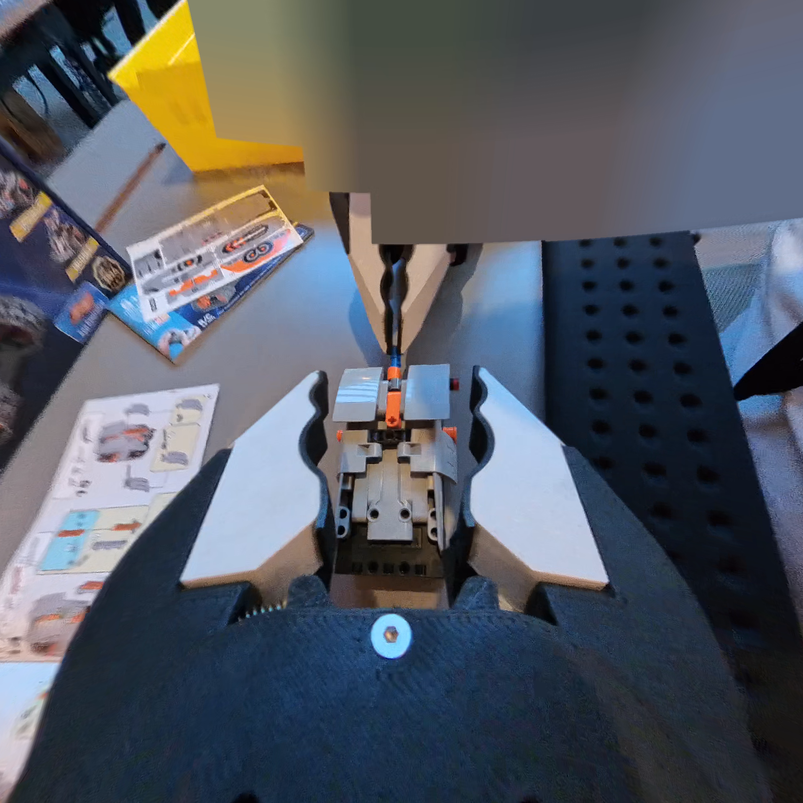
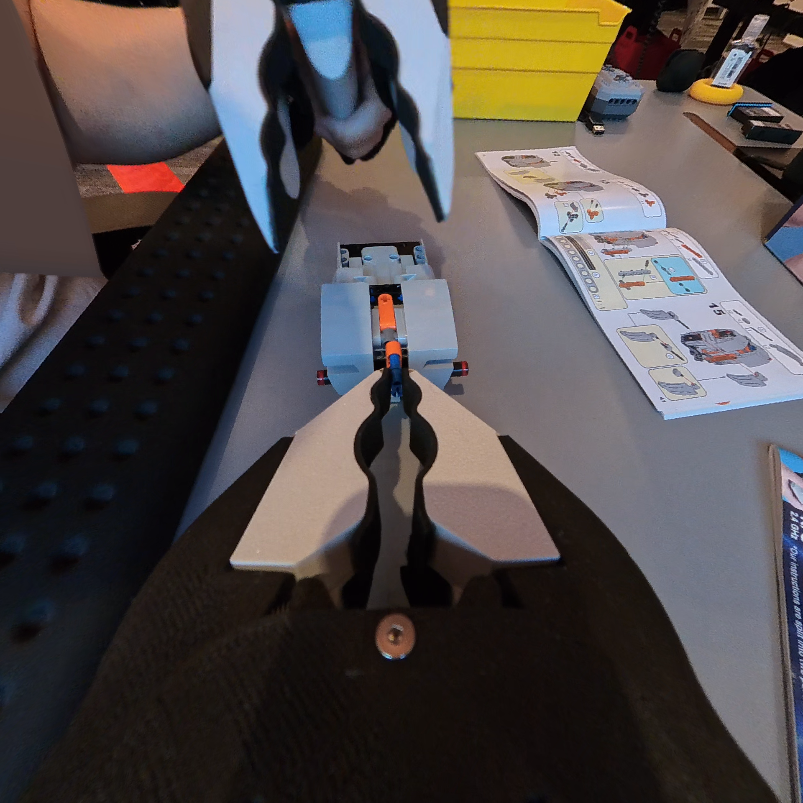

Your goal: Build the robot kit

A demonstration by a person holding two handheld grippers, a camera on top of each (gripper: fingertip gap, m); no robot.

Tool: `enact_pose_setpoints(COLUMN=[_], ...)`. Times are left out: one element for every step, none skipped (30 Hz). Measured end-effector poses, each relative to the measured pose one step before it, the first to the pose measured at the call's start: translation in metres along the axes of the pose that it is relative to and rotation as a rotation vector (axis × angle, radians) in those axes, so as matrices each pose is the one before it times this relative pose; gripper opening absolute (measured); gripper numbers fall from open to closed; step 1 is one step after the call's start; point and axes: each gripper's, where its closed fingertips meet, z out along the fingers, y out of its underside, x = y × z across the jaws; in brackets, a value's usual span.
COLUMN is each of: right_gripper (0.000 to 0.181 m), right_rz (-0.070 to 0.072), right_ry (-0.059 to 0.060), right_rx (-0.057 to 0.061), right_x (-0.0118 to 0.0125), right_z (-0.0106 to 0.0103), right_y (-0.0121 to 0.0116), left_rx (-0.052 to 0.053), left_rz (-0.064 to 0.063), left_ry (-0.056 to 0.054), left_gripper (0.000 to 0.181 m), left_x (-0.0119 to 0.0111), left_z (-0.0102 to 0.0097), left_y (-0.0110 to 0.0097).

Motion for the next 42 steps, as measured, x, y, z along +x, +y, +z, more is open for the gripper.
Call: enact_pose_setpoints(right_gripper=[0.003, 0.003, 0.003, 0.003, 0.003, 0.003, 0.003, 0.003, 0.003, 0.003, 0.003, 0.003, 0.003, 0.003, 0.003, 0.003, 0.003, 0.003, 0.003, 0.003, 0.003, 0.003, 0.003, 0.003, 0.003, 0.003, 0.003, 0.003, 0.003, 0.003, 0.003, 0.003, 0.003, 0.004, 0.007, 0.007, 0.007, 0.008, 0.008, 0.006, 0.005, 0.005], right_rz=[0.0006, 0.0003, 0.0002, -0.001, -0.0023, -0.0023, -0.0017, -0.001, -0.0003, 0.0, 0.0003, 0.0002, -0.0004, -0.0005, -0.0005, 0.0005, 0.0006, 0.0008, 0.0007, 0.0008, 0.0012, 0.0017, 0.0025, 0.0029, 0.0026, 0.0017, 0.0003, -0.0017, -0.0027, -0.0022, -0.0015, -0.0018, -0.0008, -0.0024, -0.008, -0.0101, -0.0113, -0.0163, -0.0198, -0.0145, -0.0078, -0.0018], right_ry=[-0.0003, -0.0006, -0.0001, 0.0013, 0.0016, 0.0021, 0.0016, 0.0008, 0.0004, -0.0003, -0.0005, -0.0004, 0.0001, 0.0011, -0.0001, 0.0016, -0.0006, 0.0001, 0.0001, -0.0006, -0.0001, 0.0008, 0.0011, -0.0009, -0.0016, -0.0015, -0.0002, 0.0009, 0.0017, 0.0007, 0.0016, 0.0021, 0.0015, -0.0002, -0.0011, 0.0065, 0.0076, 0.0045, 0.0097, 0.0106, 0.0019, -0.0027], right_rx=[0.0001, 0.0001, 0.0001, 0.0001, 0.0001, -0.0001, -0.0001, 0.0, 0.0, 0.0001, 0.0, 0.0001, 0.0001, -0.0003, 0.0001, -0.0004, 0.0002, 0.0, 0.0, 0.0, -0.0001, 0.0, 0.0004, 0.0004, -0.0001, -0.0003, -0.0002, -0.0003, -0.0002, -0.0002, -0.0003, -0.0011, -0.0016, -0.0007, -0.0014, -0.0034, -0.0051, -0.0084, -0.0008, -0.0088, -0.0066, -0.0021], right_x=[0.00002, -0.00001, -0.00001, 0.00005, -0.00001, 0.00004, -0.00005, -0.00002, 0.00007, -0.00005, -0.00009, -0.00007, 0.00004, -0.00001, -0.00008, 0.00029, -0.00003, 0.00006, -0.00002, 0.00005, 0.00001, 0.0002, 0.0004, 0.00008, 0.00011, -0.00015, 0.00005, -0.00017, -0.00009, -0.00018, 0.00002, 0.0001, -0.00009, -0.00067, -0.00124, -0.00031, -0.00012, -0.0008, 0.00038, 0.00106, 0.0002, 0.00005], right_z=[0.00002, -0.00002, -0.00008, -0.00002, -0.00004, 0.00007, -0.0001, -0.00003, 0.00004, 0.00001, -0.00004, 0.00001, 0.00001, -0.00004, 0.0, -0.00001, 0.00003, 0.00001, -0.00009, 0.00003, -0.00003, -0.00006, -0.0001, -0.00001, -0.00003, 0.00009, 0.0, 0.00002, 0.00001, 0.00011, 0.00003, 0.00006, 0.00021, 0.00058, 0.00083, 0.00119, 0.00136, 0.00111, 0.0002, 0.00021, 0.0002, -0.00004], right_y=[-0.00002, -0.00011, 0.00002, -0.00001, -0.00001, 0.00007, -0.00007, 0.00001, 0.0001, -0.00001, -0.00009, -0.00002, -0.00001, 0.00004, -0.00002, 0.00005, -0.00004, 0.0, 0.00004, 0.0, -0.00008, 0.00003, 0.00001, -0.00003, 0.00004, 0.0, 0.00002, 0.00002, 0.00001, -0.00004, 0.00002, 0.00008, 0.00007, -0.0002, -0.00038, -0.00014, 0.00005, 0.00042, -0.00048, 0.00087, 0.00063, -0.00004], left_rx=[-0.0213, -0.0298, -0.0283, -0.0267, -0.0254, -0.0208, -0.018, -0.0213, -0.0224, -0.0195, -0.0099, -0.0038, -0.0043, -0.0003, 0.0009, -0.0001, -0.0004, 0.0006, 0.0018, 0.0014, 0.0022, 0.0045, 0.0048, 0.0037, 0.0033, 0.0042, 0.0037, 0.004, 0.0025, 0.0022, 0.0019, 0.0014, 0.0009, 0.0003, -0.001, -0.0018, -0.0016, -0.0017, -0.003, 0.0005, 0.0024, 0.0029], left_rz=[0.0449, 0.033, 0.0339, 0.0397, 0.0391, 0.0345, 0.0228, 0.0098, -0.0022, -0.0073, 0.0008, 0.0082, 0.0066, 0.0047, 0.0013, -0.0021, -0.0038, -0.005, -0.0067, -0.0049, -0.0055, -0.0077, -0.0079, -0.0074, -0.0064, -0.0045, -0.0046, -0.0049, -0.002, 0.0005, 0.0004, -0.001, -0.0015, -0.0002, 0.0034, 0.0049, 0.0027, 0.0008, 0.0006, -0.0004, -0.0018, -0.0011], left_ry=[-0.0147, -0.0027, 0.009, -0.0073, -0.0244, -0.0185, -0.0084, -0.001, 0.0123, 0.0087, -0.0017, -0.0003, -0.004, -0.0081, 0.0001, -0.0003, 0.0016, 0.0049, 0.0039, 0.0025, 0.0023, 0.0034, 0.0024, 0.0013, 0.0001, -0.0011, -0.0003, 0.0022, 0.0015, 0.0, -0.001, -0.0016, -0.0011, -0.0014, -0.0033, -0.0027, -0.0016, -0.0004, -0.0009, 0.0002, -0.0004, -0.0013], left_gripper=[0.063, 0.062, 0.058, 0.056, 0.056, 0.054, 0.052, 0.051, 0.05, 0.05, 0.051, 0.051, 0.051, 0.052, 0.051, 0.051, 0.051, 0.051, 0.051, 0.051, 0.051, 0.052, 0.054, 0.054, 0.056, 0.055, 0.054, 0.054, 0.054, 0.053, 0.053, 0.052, 0.052, 0.052, 0.051, 0.051, 0.052, 0.052, 0.052, 0.052, 0.052, 0.052], left_x=[0.00447, 0.006, 0.00767, 0.00475, 0.00103, 0.00067, 0.00107, 0.00106, 0.00253, 0.00189, 0.00064, 0.00138, 0.00054, -0.00063, 0.00017, -0.00053, -0.00037, 0.00009, -0.00001, -0.0001, -0.00004, 0.00016, -0.00006, -0.00017, -0.00024, -0.00026, -0.00033, -0.00004, -0.00003, -0.00029, -0.00024, -0.00033, -0.00024, -0.0001, -0.00026, 0.00006, 0.00017, 0.00015, 0.00008, 0.00025, 0.00019, -0.00001], left_z=[0.00074, 0.0032, 0.0043, 0.00413, 0.00304, 0.00169, 0.00122, 0.00144, 0.00228, 0.00263, 0.00211, 0.0016, 0.00134, 0.00088, 0.00066, 0.00013, 0.00009, 0.00003, 0.00006, -0.0001, 0.00009, 0.00035, 0.00039, 0.00029, 0.0003, 0.00003, 0.00003, -0.00009, -0.00011, -0.00008, -0.00007, 0.00006, 0.00017, 0.00015, 0.00013, 0.00023, 0.00006, -0.00003, -0.00033, -0.00015, -0.00007, 0.00004], left_y=[0.00061, 0.00186, 0.00194, 0.00219, 0.00224, 0.00209, 0.00226, 0.00345, 0.0043, 0.00428, 0.0029, 0.00161, 0.00091, -0.00002, -0.00013, -0.00004, 0.00001, 0.00004, -0.00003, -0.00014, -0.00026, -0.00033, -0.00035, -0.00023, -0.00001, -0.0001, 0.00003, -0.00014, -0.00003, 0.00005, -0.00003, -0.00007, -0.00013, -0.00021, 0.00003, 0.00011, -0.00009, 0.00002, 0.00026, 0.00001, -0.00016, 0.0])
